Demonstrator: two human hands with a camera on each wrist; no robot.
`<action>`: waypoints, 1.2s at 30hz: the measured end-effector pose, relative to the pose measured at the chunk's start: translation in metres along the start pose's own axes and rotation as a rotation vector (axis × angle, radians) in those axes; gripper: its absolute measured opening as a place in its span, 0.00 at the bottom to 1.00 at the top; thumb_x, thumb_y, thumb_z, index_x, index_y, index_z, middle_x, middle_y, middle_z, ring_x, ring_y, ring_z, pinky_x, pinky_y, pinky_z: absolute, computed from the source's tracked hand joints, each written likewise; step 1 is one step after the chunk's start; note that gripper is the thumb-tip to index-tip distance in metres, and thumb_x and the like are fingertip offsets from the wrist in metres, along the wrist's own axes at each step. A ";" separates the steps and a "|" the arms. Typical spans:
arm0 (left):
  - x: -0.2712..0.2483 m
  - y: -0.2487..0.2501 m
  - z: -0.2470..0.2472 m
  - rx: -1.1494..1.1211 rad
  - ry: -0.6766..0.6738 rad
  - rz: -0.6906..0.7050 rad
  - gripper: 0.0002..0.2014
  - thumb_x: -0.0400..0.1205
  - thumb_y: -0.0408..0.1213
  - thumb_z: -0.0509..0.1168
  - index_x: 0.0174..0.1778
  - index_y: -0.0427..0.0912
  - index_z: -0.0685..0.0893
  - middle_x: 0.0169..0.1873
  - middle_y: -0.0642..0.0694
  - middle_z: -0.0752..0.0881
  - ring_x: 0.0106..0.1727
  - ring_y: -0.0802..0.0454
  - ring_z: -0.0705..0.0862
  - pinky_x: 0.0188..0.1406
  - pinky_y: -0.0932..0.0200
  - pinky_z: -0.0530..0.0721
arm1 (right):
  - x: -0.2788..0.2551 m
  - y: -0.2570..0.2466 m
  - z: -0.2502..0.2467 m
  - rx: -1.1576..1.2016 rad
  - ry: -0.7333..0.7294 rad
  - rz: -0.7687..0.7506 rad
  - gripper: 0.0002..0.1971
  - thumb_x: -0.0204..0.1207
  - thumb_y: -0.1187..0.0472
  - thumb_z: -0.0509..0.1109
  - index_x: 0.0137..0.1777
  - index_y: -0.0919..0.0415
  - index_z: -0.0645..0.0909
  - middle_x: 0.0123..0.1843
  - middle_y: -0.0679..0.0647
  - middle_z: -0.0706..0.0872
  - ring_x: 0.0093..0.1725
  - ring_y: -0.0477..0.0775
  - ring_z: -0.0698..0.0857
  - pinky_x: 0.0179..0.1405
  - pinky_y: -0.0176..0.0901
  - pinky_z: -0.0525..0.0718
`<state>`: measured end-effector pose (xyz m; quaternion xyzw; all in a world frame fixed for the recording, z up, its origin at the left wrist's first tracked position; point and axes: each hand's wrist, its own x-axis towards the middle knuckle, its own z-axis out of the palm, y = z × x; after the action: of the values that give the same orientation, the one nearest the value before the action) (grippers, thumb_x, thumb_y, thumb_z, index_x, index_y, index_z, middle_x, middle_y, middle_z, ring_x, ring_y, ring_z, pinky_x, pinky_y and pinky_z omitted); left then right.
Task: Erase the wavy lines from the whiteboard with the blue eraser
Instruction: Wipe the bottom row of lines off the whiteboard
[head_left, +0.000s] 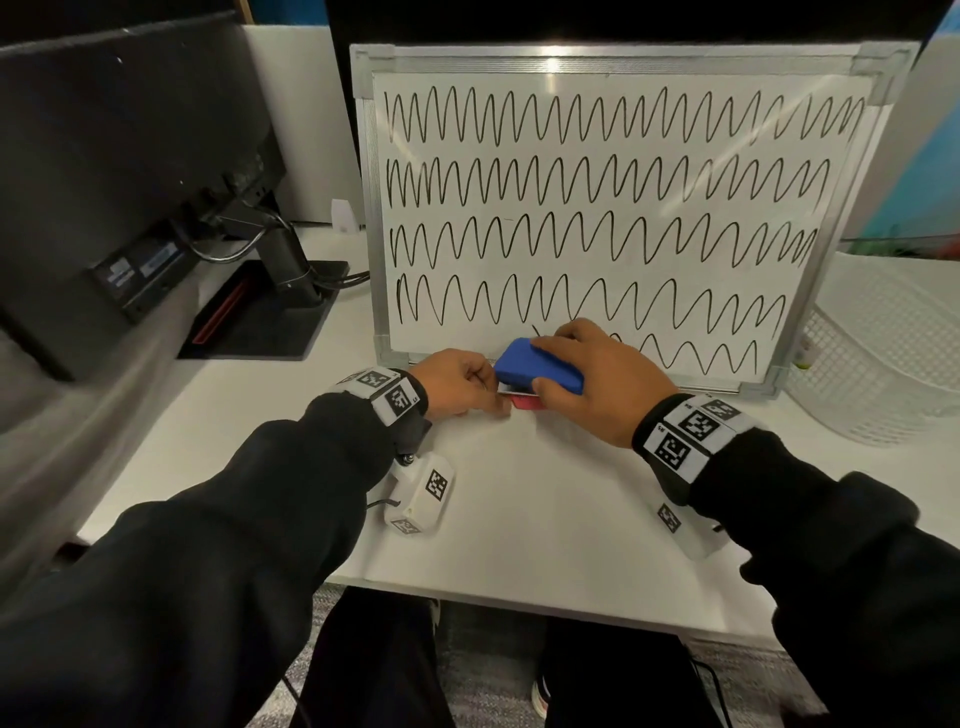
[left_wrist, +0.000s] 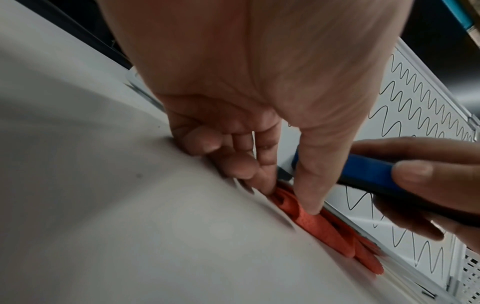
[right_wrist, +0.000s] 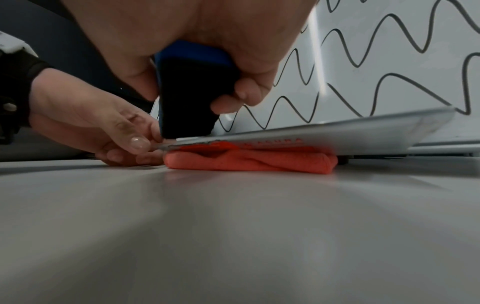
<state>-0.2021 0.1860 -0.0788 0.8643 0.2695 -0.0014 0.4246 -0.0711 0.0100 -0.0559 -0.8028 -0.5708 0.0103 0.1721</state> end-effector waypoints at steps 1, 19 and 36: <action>0.000 0.000 0.000 0.001 0.002 0.002 0.13 0.72 0.43 0.79 0.46 0.45 0.84 0.34 0.52 0.82 0.34 0.55 0.80 0.38 0.61 0.80 | 0.000 -0.001 0.000 0.011 0.020 0.006 0.27 0.80 0.41 0.61 0.77 0.49 0.71 0.68 0.47 0.72 0.53 0.53 0.81 0.46 0.41 0.74; 0.000 0.006 -0.001 -0.001 0.010 -0.040 0.15 0.72 0.50 0.78 0.46 0.46 0.85 0.31 0.54 0.81 0.30 0.58 0.77 0.28 0.66 0.75 | -0.005 -0.001 -0.008 0.019 0.094 0.055 0.26 0.76 0.44 0.66 0.75 0.47 0.75 0.67 0.47 0.76 0.56 0.52 0.80 0.48 0.39 0.73; 0.000 0.004 0.000 -0.001 0.019 -0.037 0.14 0.71 0.51 0.79 0.43 0.49 0.84 0.31 0.54 0.82 0.31 0.58 0.77 0.31 0.64 0.76 | -0.005 -0.001 -0.007 0.016 0.089 0.030 0.26 0.77 0.44 0.66 0.75 0.49 0.75 0.67 0.48 0.76 0.56 0.50 0.80 0.49 0.39 0.74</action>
<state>-0.2005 0.1842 -0.0758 0.8590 0.2896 -0.0009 0.4222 -0.0724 0.0038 -0.0499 -0.8096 -0.5502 -0.0181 0.2037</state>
